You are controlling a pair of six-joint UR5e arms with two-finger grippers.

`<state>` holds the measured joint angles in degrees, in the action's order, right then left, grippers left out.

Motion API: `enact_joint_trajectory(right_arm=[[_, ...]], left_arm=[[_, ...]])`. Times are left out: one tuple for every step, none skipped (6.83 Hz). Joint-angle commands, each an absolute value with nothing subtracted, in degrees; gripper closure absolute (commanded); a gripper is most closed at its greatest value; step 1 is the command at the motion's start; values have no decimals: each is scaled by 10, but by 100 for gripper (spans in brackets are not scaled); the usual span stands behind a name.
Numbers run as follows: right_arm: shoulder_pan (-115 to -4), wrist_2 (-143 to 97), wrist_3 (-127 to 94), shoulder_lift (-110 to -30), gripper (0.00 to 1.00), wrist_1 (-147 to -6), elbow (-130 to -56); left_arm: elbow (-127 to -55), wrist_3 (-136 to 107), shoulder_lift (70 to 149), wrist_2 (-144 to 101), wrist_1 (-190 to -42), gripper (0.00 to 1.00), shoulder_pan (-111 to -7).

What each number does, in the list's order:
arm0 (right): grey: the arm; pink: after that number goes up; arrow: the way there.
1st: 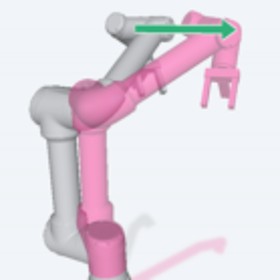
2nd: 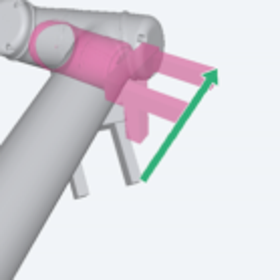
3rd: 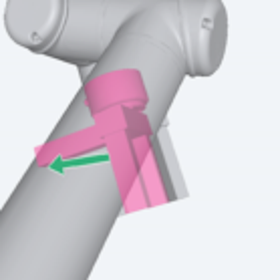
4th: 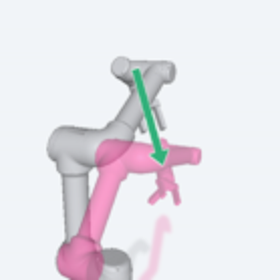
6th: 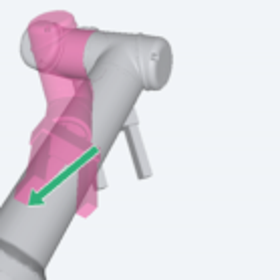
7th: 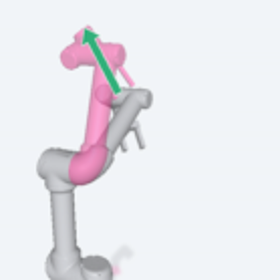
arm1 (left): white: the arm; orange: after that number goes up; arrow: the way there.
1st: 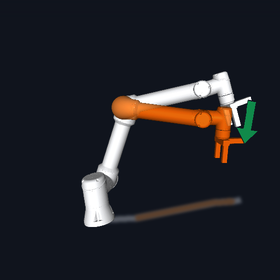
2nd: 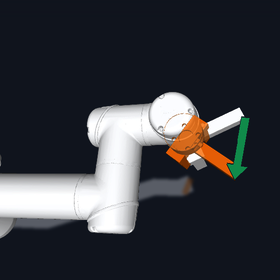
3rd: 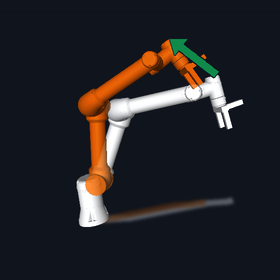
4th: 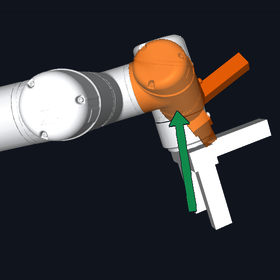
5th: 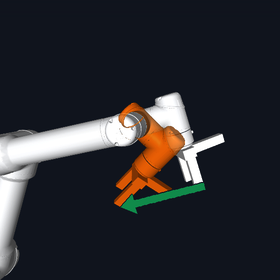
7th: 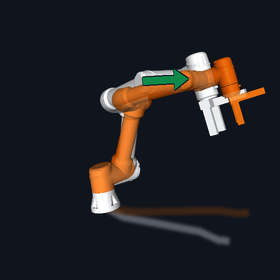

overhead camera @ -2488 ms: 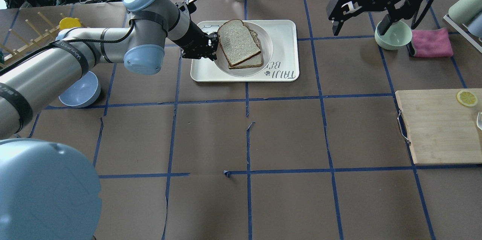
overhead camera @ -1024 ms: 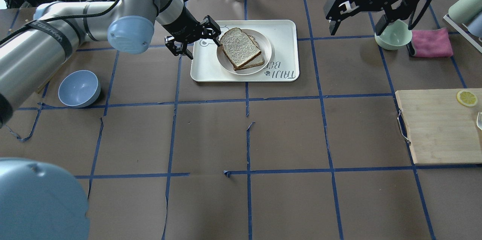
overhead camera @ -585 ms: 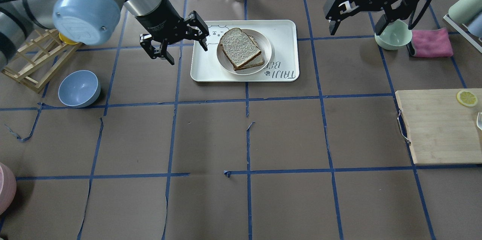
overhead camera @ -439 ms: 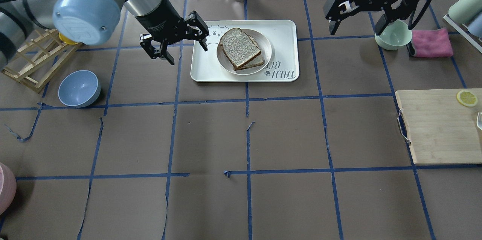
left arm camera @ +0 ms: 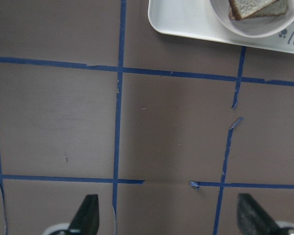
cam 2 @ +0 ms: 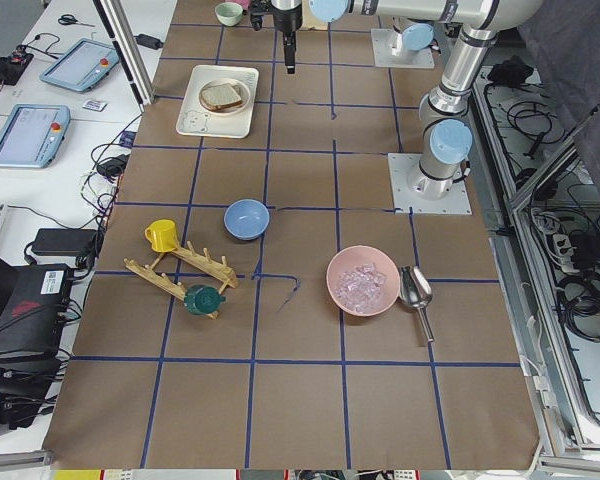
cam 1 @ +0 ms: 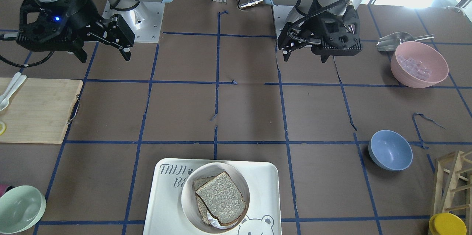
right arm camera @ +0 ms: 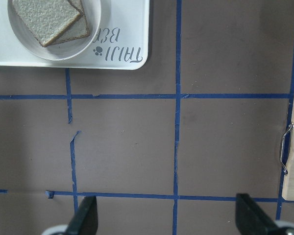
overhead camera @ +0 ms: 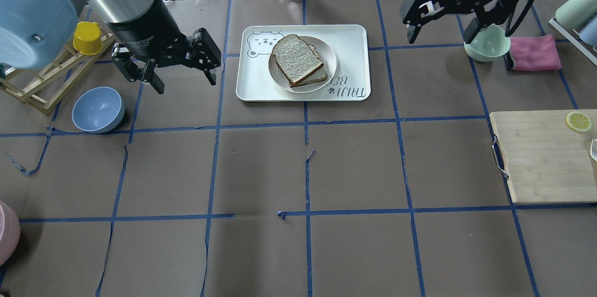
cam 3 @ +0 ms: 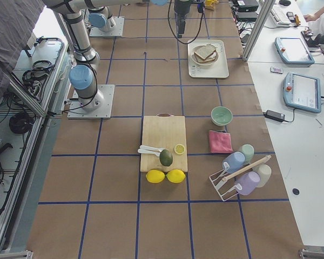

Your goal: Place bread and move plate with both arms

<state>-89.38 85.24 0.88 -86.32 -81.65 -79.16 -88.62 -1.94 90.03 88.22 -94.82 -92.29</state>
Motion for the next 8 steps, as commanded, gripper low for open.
enact_joint_trajectory(right_arm=[[-894, 853, 9, -863, 0, -817, -792], [-894, 853, 9, -863, 0, -817, -792], [-894, 852, 9, -864, 0, -817, -791], [-894, 852, 9, -864, 0, -817, -791], [-896, 852, 9, -865, 0, -817, -791], [-896, 852, 9, -864, 0, -817, -791], [-896, 852, 9, -864, 0, -817, -791], [-896, 852, 9, -865, 0, -817, -791]], left_arm=[[-889, 10, 896, 888, -935, 0, -914], [-889, 9, 897, 888, -920, 0, -914], [-889, 5, 896, 887, -918, 0, -914], [-889, 1, 896, 888, -918, 0, -914], [-889, -1, 896, 888, -912, 0, -914], [-889, -2, 896, 887, -908, 0, -914], [-889, -2, 896, 887, -908, 0, -914], [-889, -1, 896, 888, -908, 0, -914]])
